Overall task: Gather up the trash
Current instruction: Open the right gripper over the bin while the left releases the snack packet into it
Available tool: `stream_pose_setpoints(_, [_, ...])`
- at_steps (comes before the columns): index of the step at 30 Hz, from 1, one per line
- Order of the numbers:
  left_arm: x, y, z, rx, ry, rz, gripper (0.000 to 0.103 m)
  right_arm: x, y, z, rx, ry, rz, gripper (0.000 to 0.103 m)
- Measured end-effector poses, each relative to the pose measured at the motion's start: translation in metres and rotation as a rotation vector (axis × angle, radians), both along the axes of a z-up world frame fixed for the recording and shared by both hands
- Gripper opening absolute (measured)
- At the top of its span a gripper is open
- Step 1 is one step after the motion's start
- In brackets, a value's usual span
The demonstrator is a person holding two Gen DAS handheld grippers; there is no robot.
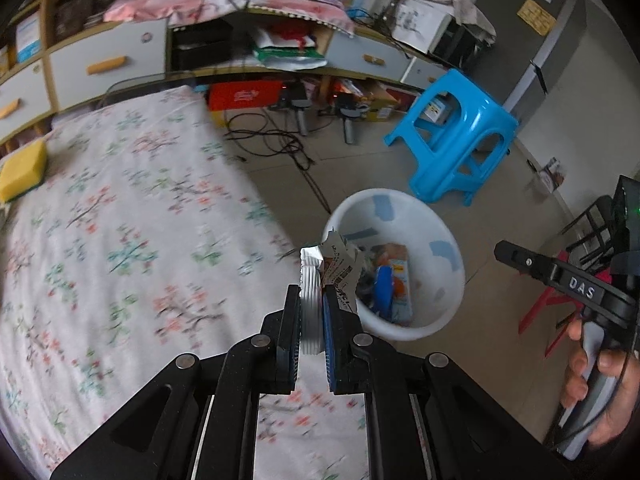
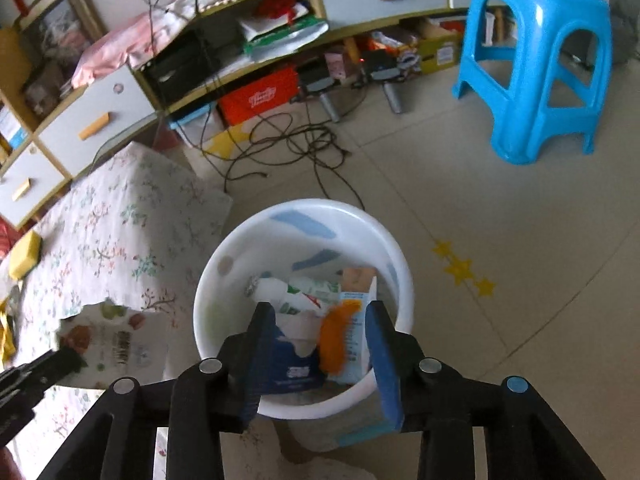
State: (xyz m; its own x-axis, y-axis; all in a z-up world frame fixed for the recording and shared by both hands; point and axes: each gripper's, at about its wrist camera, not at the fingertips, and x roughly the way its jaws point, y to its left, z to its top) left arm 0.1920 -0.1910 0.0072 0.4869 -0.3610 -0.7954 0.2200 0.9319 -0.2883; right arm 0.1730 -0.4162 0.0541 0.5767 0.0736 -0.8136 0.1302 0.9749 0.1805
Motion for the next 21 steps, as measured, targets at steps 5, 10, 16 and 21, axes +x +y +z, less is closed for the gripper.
stream_pose_setpoints(5, [0.010,-0.025,-0.001,0.033,-0.016,-0.037,0.010,-0.005,-0.011,0.001,0.032,0.004,-0.016,0.045])
stream_pose_setpoints(10, [0.018,-0.045,-0.003,0.065,-0.034,-0.065,0.010,-0.011,-0.021,0.002,0.039,0.001,-0.034,0.046])
stream_pose_setpoints(16, [0.025,-0.058,-0.001,0.073,-0.062,-0.092,0.010,-0.016,-0.033,0.001,0.044,0.006,-0.067,0.049])
stream_pose_setpoints(21, [0.031,-0.068,-0.004,0.080,-0.060,-0.132,0.014,-0.019,-0.036,0.004,0.041,-0.002,-0.080,0.060])
